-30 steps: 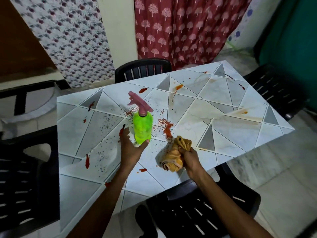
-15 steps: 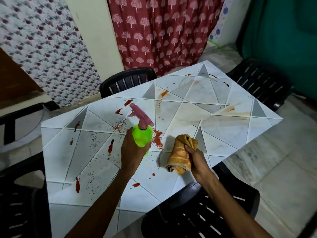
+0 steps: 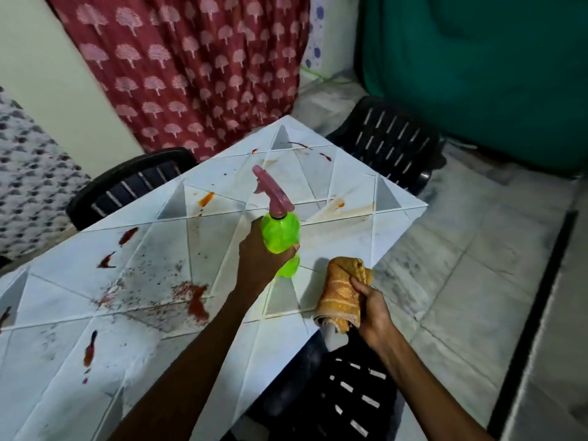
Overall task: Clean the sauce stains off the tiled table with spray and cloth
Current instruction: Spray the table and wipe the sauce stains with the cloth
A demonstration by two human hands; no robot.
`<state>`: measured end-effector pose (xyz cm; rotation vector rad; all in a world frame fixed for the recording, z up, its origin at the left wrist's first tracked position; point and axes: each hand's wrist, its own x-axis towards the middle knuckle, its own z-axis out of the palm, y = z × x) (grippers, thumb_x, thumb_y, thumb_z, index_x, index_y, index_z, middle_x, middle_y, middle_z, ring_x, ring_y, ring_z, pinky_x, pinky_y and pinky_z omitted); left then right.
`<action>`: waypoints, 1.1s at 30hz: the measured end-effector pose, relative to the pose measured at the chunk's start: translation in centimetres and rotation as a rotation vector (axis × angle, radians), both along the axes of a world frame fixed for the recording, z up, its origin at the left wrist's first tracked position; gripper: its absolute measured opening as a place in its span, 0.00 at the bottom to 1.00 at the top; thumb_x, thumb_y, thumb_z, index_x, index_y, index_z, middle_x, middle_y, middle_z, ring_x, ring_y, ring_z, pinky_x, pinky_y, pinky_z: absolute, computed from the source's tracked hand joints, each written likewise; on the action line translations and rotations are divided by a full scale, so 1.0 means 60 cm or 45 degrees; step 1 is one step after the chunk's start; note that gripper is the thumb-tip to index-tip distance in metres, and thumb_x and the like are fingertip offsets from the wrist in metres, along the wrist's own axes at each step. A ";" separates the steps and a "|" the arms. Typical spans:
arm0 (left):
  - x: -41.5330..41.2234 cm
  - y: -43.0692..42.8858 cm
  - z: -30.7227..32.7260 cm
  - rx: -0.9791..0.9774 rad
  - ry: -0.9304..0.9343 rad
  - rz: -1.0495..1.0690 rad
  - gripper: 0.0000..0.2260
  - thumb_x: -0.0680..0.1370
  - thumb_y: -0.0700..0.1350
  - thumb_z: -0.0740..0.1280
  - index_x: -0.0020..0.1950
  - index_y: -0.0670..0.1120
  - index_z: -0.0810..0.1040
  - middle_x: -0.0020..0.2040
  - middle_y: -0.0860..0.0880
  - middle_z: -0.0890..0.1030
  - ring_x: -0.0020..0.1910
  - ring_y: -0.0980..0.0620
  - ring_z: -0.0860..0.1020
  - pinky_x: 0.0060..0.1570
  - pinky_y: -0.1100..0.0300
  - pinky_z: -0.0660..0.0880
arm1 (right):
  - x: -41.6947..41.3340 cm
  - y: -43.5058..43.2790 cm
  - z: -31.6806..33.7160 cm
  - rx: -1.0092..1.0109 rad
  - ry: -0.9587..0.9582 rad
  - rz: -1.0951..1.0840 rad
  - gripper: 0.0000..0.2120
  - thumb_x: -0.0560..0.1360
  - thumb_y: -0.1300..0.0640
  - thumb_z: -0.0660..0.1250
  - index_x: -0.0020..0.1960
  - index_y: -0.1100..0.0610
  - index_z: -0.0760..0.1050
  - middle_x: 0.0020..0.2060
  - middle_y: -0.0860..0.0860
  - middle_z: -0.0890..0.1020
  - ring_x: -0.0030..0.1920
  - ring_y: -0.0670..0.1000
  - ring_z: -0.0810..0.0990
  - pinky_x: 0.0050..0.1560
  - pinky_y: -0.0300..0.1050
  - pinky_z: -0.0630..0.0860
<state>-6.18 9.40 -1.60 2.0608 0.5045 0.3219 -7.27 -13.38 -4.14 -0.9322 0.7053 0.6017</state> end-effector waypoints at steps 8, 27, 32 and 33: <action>0.163 -0.103 -0.051 -0.003 0.011 -0.088 0.37 0.61 0.59 0.79 0.66 0.49 0.71 0.55 0.48 0.82 0.55 0.45 0.80 0.54 0.53 0.76 | 0.075 -0.107 -0.027 0.025 0.062 -0.100 0.12 0.81 0.57 0.63 0.58 0.63 0.79 0.42 0.59 0.86 0.38 0.59 0.85 0.39 0.53 0.84; 0.128 -0.074 -0.110 0.100 0.090 -0.226 0.35 0.67 0.53 0.78 0.69 0.41 0.71 0.63 0.44 0.78 0.61 0.47 0.76 0.60 0.57 0.71 | 0.078 -0.079 -0.051 -0.194 -0.104 0.065 0.09 0.80 0.63 0.66 0.59 0.62 0.79 0.48 0.60 0.85 0.44 0.60 0.84 0.45 0.54 0.84; -0.003 0.040 -0.162 0.312 0.120 -0.223 0.19 0.73 0.54 0.67 0.55 0.41 0.80 0.51 0.44 0.82 0.53 0.42 0.81 0.58 0.52 0.74 | 0.074 -0.004 -0.060 -0.597 -0.244 0.311 0.10 0.78 0.69 0.64 0.48 0.57 0.80 0.39 0.56 0.82 0.36 0.54 0.80 0.34 0.42 0.80; -0.031 0.066 -0.172 0.350 0.145 -0.201 0.17 0.74 0.52 0.67 0.56 0.41 0.80 0.52 0.44 0.82 0.54 0.42 0.80 0.59 0.55 0.72 | 0.074 0.013 -0.072 -0.652 -0.267 0.366 0.10 0.76 0.67 0.64 0.46 0.56 0.81 0.38 0.56 0.81 0.35 0.55 0.79 0.35 0.46 0.80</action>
